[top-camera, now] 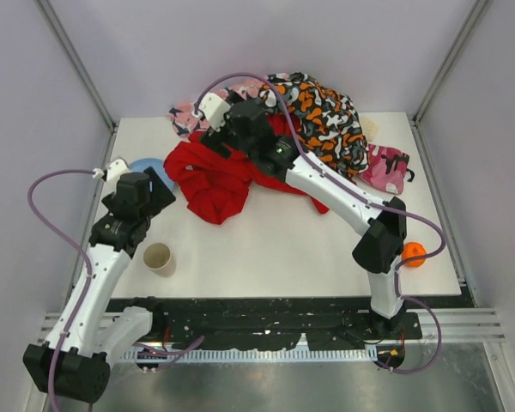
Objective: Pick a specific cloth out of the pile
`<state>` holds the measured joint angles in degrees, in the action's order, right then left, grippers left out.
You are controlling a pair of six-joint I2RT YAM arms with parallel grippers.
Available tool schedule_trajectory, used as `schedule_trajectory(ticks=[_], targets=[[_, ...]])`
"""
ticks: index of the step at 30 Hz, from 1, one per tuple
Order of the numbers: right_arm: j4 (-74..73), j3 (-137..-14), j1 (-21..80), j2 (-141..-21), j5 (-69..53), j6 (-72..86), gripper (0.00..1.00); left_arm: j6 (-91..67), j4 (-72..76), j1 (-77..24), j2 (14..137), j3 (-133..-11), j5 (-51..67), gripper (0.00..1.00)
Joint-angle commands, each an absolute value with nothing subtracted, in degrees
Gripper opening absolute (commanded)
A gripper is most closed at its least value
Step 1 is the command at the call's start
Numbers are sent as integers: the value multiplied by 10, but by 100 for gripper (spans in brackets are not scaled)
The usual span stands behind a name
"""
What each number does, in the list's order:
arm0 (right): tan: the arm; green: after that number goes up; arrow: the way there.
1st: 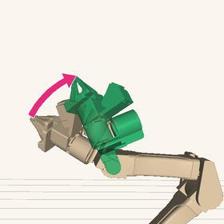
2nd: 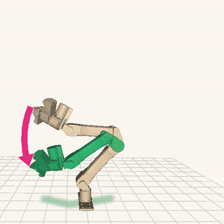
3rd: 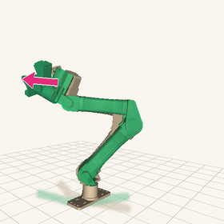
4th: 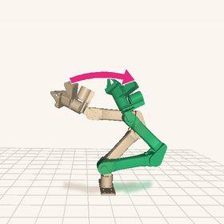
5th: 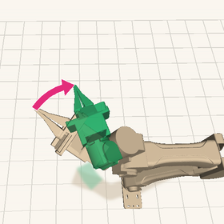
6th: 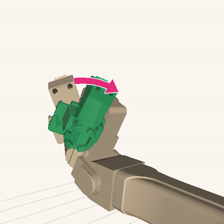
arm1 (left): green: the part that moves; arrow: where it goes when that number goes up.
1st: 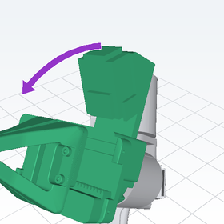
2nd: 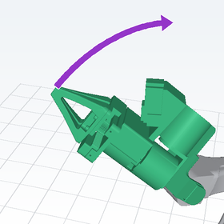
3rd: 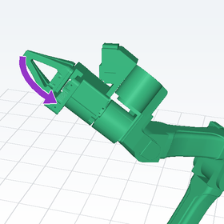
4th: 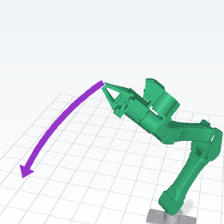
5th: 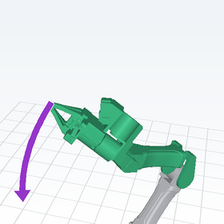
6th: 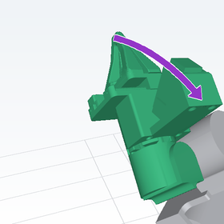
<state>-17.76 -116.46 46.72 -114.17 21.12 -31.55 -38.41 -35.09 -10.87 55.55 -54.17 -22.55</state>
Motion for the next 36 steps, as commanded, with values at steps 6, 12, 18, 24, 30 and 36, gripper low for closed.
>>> schedule_trajectory(ticks=[6, 12, 18, 24, 30, 36], targets=[[-322, -1244, 527, -1263, -61, -226, 95, -416, -399, -108, 424, -474, -309, 100], [-339, -1219, 551, -1320, -36, -278, 95, -422, -396, -110, 382, -444, -314, 100], [-330, -1235, 549, -1398, 53, -279, 96, -421, -387, -108, 388, -439, -318, 100], [-246, -1289, 511, -1474, 321, -221, 77, -423, -377, -108, 406, -444, -334, 100], [-114, -1447, 420, -1487, 567, -225, 68, -423, -351, -109, 432, -451, -326, 100], [21, -1421, 323, -1376, 577, -196, 65, -417, -315, -108, 487, -467, -288, 100]])
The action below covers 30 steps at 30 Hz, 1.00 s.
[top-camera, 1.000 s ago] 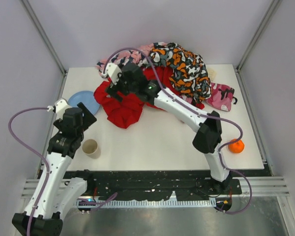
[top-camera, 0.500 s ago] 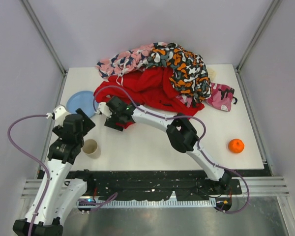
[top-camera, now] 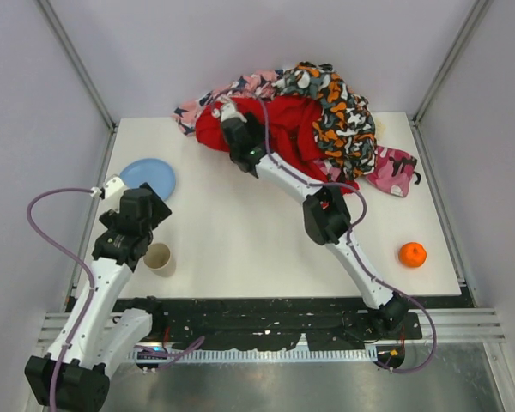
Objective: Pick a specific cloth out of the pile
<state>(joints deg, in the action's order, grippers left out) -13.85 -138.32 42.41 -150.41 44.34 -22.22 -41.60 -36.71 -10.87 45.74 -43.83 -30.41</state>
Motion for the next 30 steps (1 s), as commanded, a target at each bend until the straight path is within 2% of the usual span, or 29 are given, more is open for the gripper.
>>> schedule_trajectory(ticks=[1, 7, 11, 18, 22, 25, 30], targets=[[18, -1425, 309, -1372, 573, -182, 65, -414, -309, -108, 500, -474, -281, 100], [-80, -1407, 190, -1366, 505, -98, 69, -379, -255, -108, 586, -525, -208, 100], [-182, -1391, 140, -1385, 396, -10, 71, -350, -206, -108, 672, -574, -138, 100], [-244, -1383, 121, -1431, 290, 36, 80, -358, -179, -110, 893, -731, 92, 100], [-248, -1376, 120, -1429, 231, 54, 82, -398, -98, -113, 975, -762, 180, 100], [-256, -1376, 121, -1429, 201, 66, 82, -401, -63, -130, 1038, -807, 199, 100], [-273, -1375, 121, -1430, 170, 82, 82, -396, -140, -172, 1183, -969, 210, 100]])
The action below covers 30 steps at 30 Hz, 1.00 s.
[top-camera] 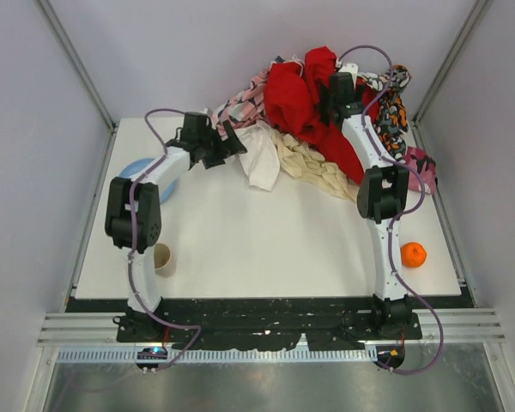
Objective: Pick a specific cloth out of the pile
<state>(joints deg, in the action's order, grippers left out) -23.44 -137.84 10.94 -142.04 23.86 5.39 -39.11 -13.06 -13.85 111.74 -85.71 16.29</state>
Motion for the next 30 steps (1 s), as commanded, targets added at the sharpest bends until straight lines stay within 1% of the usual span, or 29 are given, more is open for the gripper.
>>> schedule_trajectory(ticks=[1, 4, 8, 10, 11, 13, 15, 17, 18, 19, 20, 21, 22, 23, 24, 28, 30], targets=[[-277, -1375, 122, -1431, 168, 83, 83, -394, -152, -179, 1202, -993, 206, 100], [-299, -1373, 127, -1429, 152, 80, 83, -380, -209, -193, 1240, -1046, 144, 100], [-306, -1344, 142, -1416, 160, 64, 84, -328, -277, -215, 1278, -1113, -12, 100], [-307, -1333, 149, -1410, 162, 62, 85, -318, -323, -219, 1311, -1165, -41, 100], [-307, -1328, 151, -1409, 164, 65, 85, -320, -351, -218, 1330, -1190, -41, 99], [-310, -1330, 155, -1409, 171, 74, 85, -323, -365, -219, 1361, -1227, -12, 93], [-319, -1331, 159, -1410, 171, 81, 85, -337, -347, -219, 1385, -1242, 57, 87], [-322, -1330, 164, -1409, 172, 84, 85, -365, -321, -221, 1397, -1243, 108, 86], [-324, -1331, 166, -1410, 174, 86, 85, -374, -316, -222, 1403, -1244, 116, 83], [-330, -1332, 170, -1411, 177, 92, 85, -376, -316, -224, 1406, -1245, 115, 79], [-334, -1335, 177, -1411, 177, 96, 85, -374, -317, -225, 1407, -1245, 116, 72], [-340, -1335, 179, -1413, 175, 98, 85, -372, -323, -225, 1406, -1246, 118, 55], [-342, -1335, 188, -1414, 177, 95, 85, -367, -332, -224, 1401, -1249, 119, 32], [-346, -1335, 193, -1420, 184, 93, 85, -358, -343, -224, 1394, -1253, 120, 5], [-352, -1337, 200, -1425, 192, 91, 85, -346, -352, -224, 1379, -1257, 120, 0], [-414, -1399, 208, -1462, 207, 119, 86, -286, -385, -225, 1271, -1229, 107, 0], [-419, -1388, 208, -1461, 208, 136, 85, -258, -381, -225, 1179, -1193, 105, 0]])
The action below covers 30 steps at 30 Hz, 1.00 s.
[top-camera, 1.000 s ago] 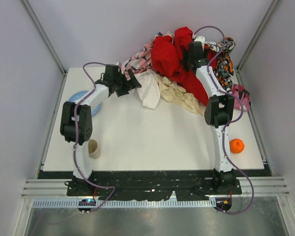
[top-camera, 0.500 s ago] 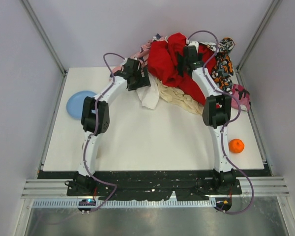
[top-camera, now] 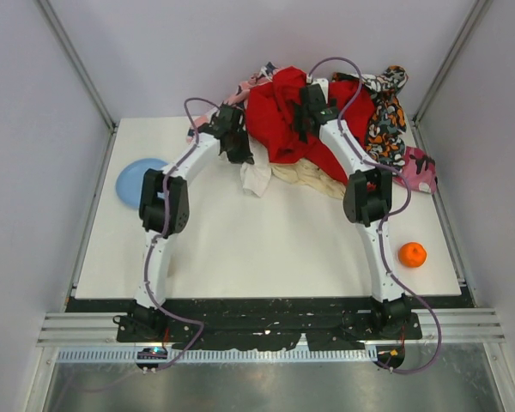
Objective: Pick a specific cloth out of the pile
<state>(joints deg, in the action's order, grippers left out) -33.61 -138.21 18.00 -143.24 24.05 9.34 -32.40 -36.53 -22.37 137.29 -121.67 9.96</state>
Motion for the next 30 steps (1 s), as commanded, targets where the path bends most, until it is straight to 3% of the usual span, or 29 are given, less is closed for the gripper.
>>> schedule_trajectory(ticks=[1, 7, 17, 23, 30], targets=[[-417, -1379, 207, -1458, 207, 143, 84, -248, -378, -225, 1145, -1178, 105, 0], [-435, -1368, 209, -1458, 226, 188, 83, -196, -373, -226, 979, -1187, 128, 0], [-472, -1357, 215, -1453, 250, 211, 85, -173, -412, -257, 871, -1321, 253, 0], [-428, -1303, 231, -1375, 239, 138, 96, -182, -359, -282, 771, -1188, 243, 0], [-414, -1224, 243, -1251, 233, 105, 100, -203, -325, -325, 690, -1036, 218, 0]])
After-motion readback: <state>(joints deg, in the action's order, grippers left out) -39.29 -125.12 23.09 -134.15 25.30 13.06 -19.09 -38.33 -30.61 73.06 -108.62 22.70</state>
